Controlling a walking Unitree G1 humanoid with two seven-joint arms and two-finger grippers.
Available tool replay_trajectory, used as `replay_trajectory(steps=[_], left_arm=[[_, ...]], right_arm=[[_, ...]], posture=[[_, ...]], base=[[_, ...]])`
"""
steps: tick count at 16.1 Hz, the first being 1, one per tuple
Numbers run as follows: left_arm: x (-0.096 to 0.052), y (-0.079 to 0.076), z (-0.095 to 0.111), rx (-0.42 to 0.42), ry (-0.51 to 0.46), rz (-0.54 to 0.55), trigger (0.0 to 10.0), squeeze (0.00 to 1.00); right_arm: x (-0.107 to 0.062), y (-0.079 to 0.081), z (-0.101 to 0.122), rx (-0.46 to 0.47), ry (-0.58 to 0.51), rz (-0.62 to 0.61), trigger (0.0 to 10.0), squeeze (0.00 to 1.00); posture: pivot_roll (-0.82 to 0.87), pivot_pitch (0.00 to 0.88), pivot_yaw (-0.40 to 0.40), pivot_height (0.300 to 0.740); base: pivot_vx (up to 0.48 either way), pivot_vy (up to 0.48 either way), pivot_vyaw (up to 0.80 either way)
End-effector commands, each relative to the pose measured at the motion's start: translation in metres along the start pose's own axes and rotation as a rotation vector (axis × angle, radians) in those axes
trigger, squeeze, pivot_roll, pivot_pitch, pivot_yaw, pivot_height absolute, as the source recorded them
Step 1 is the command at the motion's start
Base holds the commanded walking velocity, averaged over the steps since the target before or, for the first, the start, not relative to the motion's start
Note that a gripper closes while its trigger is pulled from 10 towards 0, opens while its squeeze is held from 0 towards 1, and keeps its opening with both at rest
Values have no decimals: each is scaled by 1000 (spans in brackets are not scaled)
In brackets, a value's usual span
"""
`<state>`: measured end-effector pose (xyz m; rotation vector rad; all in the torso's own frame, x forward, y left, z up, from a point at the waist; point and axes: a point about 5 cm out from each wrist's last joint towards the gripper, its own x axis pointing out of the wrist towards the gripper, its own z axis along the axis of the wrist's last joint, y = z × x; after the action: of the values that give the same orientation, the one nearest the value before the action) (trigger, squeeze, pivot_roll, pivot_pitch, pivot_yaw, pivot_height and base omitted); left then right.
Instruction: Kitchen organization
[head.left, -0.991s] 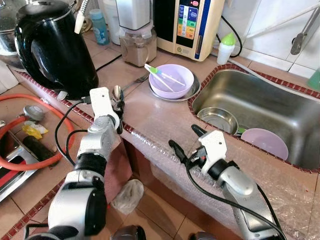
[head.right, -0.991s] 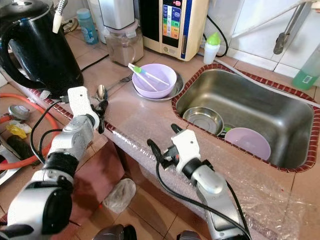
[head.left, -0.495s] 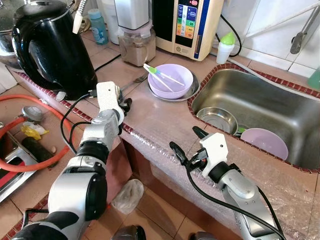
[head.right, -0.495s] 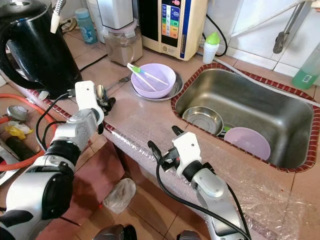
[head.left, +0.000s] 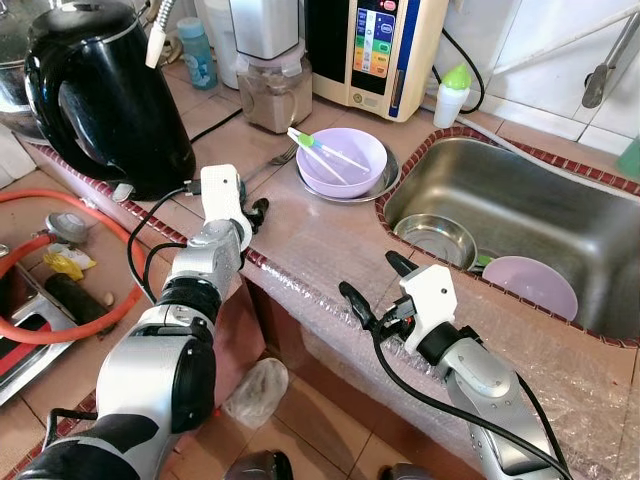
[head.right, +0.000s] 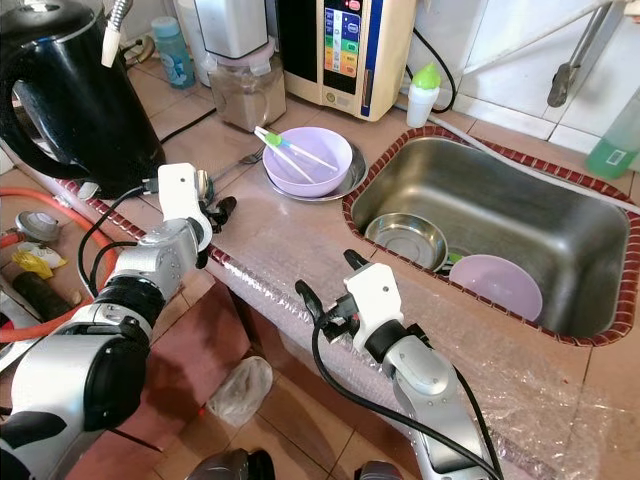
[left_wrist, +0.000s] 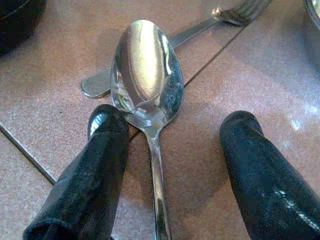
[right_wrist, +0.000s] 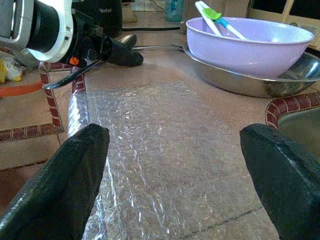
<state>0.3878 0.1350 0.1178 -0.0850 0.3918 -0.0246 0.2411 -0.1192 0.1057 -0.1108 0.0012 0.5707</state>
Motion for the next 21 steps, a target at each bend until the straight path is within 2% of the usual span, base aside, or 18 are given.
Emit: replay_trajectory(steps=[1,4,11,21], left_arm=[[-1,-3,-24,20,106,-25,0,0],[-1,-6,-34,53,139,-50,0,0],[0,-14,-30,57,116,-91,0,0],[-2,-32,-35,50,83,-197,0,0]], right_arm=[[1,1,4,-4,-8,0,10000,0],[-3,2,2,1,-2,-14,10000,0],[-2,1,3,1,-6,-30,10000,0],[0,0,4,5,-12,-20,10000,0]], posture=[[-125,79,85,740],[-133,84,98,740],[-135,77,104,740],[-137,68,99,740]], base=[[0,0,0],[0,0,0],[0,0,0],[0,0,0]])
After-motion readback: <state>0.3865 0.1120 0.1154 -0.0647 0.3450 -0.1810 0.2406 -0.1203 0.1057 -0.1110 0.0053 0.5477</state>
